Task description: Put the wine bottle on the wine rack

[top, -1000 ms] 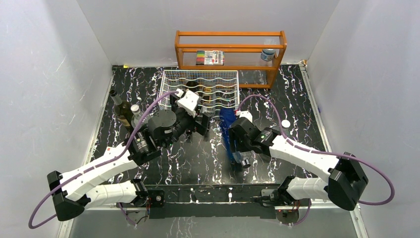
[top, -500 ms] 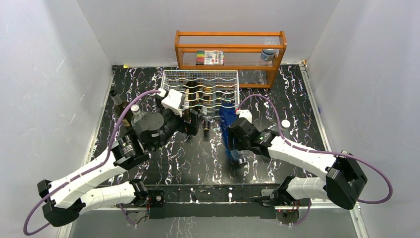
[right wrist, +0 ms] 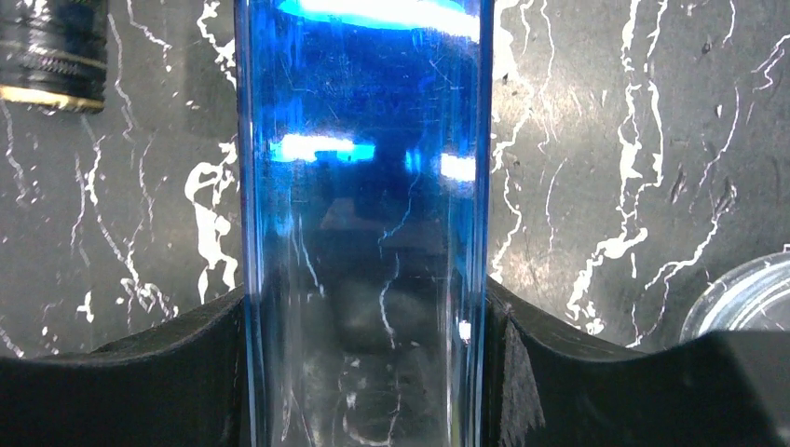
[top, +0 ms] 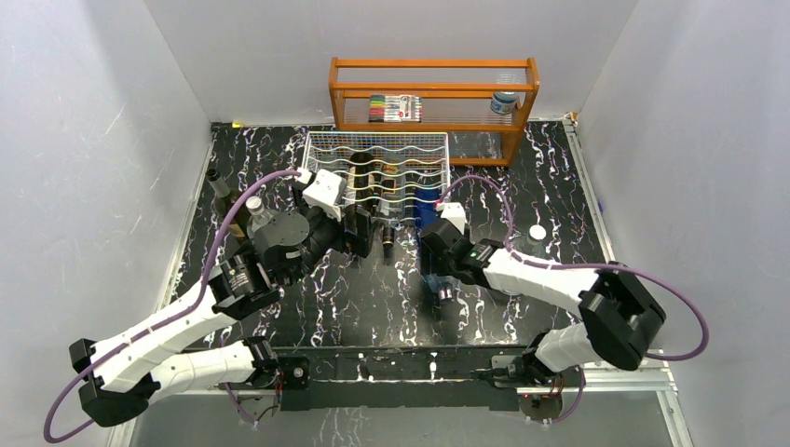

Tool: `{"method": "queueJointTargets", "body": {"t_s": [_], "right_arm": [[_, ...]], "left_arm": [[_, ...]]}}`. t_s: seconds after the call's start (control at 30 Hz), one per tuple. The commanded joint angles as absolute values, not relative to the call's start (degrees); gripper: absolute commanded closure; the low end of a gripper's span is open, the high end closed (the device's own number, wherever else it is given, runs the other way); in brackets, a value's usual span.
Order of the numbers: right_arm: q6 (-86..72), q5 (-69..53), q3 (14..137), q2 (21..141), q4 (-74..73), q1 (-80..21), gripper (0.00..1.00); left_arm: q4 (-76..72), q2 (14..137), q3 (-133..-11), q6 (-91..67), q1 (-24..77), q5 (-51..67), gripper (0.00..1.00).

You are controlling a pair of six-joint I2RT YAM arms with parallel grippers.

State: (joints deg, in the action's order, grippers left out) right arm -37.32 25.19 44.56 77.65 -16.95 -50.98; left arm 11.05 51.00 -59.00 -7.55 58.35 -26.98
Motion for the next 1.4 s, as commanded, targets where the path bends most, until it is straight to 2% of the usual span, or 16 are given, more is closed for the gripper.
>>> {"method": "queueJointTargets", "body": {"t_s": [0.0,0.23,0.57,1.33,1.37], "right_arm": [[-37.7,33.4,51.6,79.7,-3.7,-50.0,1.00],[-36.8,34.1,53.8,84.1,1.1,-47.3,1.00],[-34.4,28.1,55.4,88.8,7.2,-42.4,1.00],[-30.6,28.5,59.5,97.6,14.1,-39.4,1.00],[-30.6,28.5,59.4,97.6,13.9,-39.2,0.96]], "left_arm": [[12.0,49.4,-59.6,-9.0,58.2,-27.0,0.02],[12.8,48.4,-59.5,-9.3,58.2,-26.7,0.02],[14.1,47.2,-59.2,-8.9,58.2,-26.8,0.02],[15.2,47.2,-59.9,-8.9,58.2,-26.6,0.02],[15.2,47.2,-59.9,-8.9,58.2,-26.5,0.02]]}}
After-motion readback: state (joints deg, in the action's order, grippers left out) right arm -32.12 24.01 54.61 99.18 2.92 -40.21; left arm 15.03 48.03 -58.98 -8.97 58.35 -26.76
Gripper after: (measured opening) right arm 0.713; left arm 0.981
